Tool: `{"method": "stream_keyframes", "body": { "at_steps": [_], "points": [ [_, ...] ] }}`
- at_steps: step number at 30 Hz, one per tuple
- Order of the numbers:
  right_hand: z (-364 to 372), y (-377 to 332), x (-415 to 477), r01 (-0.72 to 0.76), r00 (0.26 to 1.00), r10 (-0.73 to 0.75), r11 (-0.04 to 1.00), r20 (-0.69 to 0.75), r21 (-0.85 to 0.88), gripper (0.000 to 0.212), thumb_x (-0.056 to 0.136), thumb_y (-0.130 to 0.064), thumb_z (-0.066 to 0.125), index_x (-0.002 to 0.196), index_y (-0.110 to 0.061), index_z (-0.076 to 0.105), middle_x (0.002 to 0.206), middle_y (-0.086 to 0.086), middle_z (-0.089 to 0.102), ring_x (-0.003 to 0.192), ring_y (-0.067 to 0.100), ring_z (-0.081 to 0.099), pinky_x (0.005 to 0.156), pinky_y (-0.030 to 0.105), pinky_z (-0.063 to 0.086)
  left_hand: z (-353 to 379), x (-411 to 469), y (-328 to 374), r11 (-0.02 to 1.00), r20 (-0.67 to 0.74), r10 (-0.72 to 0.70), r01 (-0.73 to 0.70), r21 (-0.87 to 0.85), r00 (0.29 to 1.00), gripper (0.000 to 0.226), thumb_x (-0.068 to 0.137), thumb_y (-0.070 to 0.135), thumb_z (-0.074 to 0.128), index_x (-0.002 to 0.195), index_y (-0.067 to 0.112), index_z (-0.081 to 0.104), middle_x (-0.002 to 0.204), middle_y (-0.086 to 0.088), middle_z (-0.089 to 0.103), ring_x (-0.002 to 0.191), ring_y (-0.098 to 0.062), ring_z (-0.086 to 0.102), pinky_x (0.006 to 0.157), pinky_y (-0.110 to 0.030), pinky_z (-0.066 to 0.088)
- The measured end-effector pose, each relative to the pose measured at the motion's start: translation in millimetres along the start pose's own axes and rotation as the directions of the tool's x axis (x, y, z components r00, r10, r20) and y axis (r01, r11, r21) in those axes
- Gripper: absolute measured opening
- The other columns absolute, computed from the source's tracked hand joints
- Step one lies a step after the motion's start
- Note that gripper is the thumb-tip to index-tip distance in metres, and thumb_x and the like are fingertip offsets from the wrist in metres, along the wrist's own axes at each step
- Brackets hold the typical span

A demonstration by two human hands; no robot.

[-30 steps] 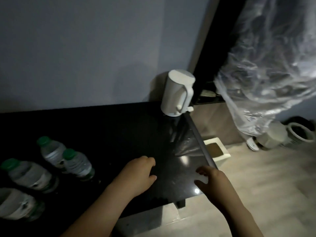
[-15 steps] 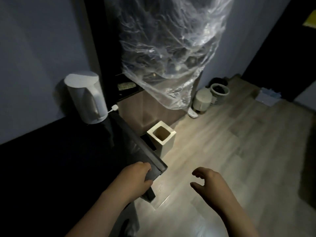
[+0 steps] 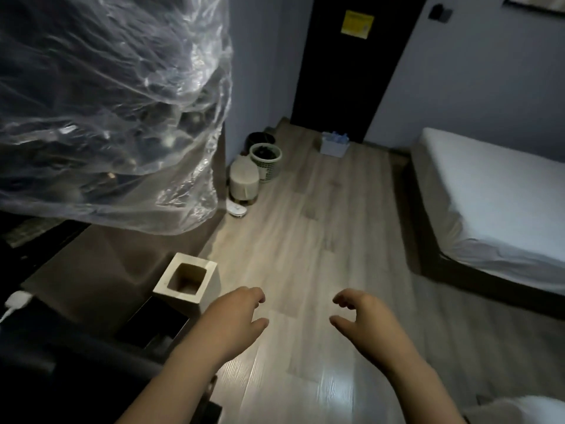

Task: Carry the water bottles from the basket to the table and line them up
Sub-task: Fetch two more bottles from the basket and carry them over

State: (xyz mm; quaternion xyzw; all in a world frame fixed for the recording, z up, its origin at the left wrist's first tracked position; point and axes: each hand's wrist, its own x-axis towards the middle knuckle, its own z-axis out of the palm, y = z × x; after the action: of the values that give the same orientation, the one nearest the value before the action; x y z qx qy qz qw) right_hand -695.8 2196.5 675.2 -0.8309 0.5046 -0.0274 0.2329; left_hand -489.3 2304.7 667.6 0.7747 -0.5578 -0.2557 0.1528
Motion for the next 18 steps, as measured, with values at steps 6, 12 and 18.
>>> {"method": "stream_keyframes", "body": {
  "at_steps": [6,12,18],
  "points": [
    [-31.1,30.1,49.4,-0.106,0.992,0.109,0.993,-0.064,0.046,0.034,0.086,-0.030,0.064,0.118,-0.023,0.060,0.115,-0.007,0.062,0.110,0.008,0.055,0.084,0.016,0.041,-9.3,86.5,34.1,0.991,0.039,0.121,-0.122,0.051,0.992,0.037,0.091,0.038,0.053,0.126,0.026,0.049,0.126,0.011,0.054,0.112,-0.008,0.053,0.088,-0.019,0.040],
    [-63.4,82.7,124.0,-0.156,0.981,0.167,0.982,-0.101,0.106,0.033,0.085,-0.031,0.064,0.117,-0.023,0.060,0.115,-0.007,0.062,0.106,0.008,0.057,0.085,0.018,0.045,-12.6,192.2,82.8,0.974,0.017,0.190,-0.190,0.122,0.982,0.037,0.090,0.039,0.054,0.125,0.026,0.050,0.124,0.012,0.056,0.112,-0.007,0.053,0.087,-0.020,0.040],
    [-129.9,132.5,210.3,-0.148,0.969,0.171,0.979,-0.177,0.137,0.038,0.088,-0.031,0.062,0.125,-0.023,0.056,0.124,-0.006,0.058,0.114,0.008,0.055,0.092,0.020,0.043,-21.8,296.2,147.2,0.965,0.000,0.215,-0.213,0.155,0.977,0.037,0.090,0.039,0.054,0.124,0.026,0.050,0.123,0.010,0.056,0.113,-0.009,0.053,0.090,-0.025,0.044]
  ]
}}
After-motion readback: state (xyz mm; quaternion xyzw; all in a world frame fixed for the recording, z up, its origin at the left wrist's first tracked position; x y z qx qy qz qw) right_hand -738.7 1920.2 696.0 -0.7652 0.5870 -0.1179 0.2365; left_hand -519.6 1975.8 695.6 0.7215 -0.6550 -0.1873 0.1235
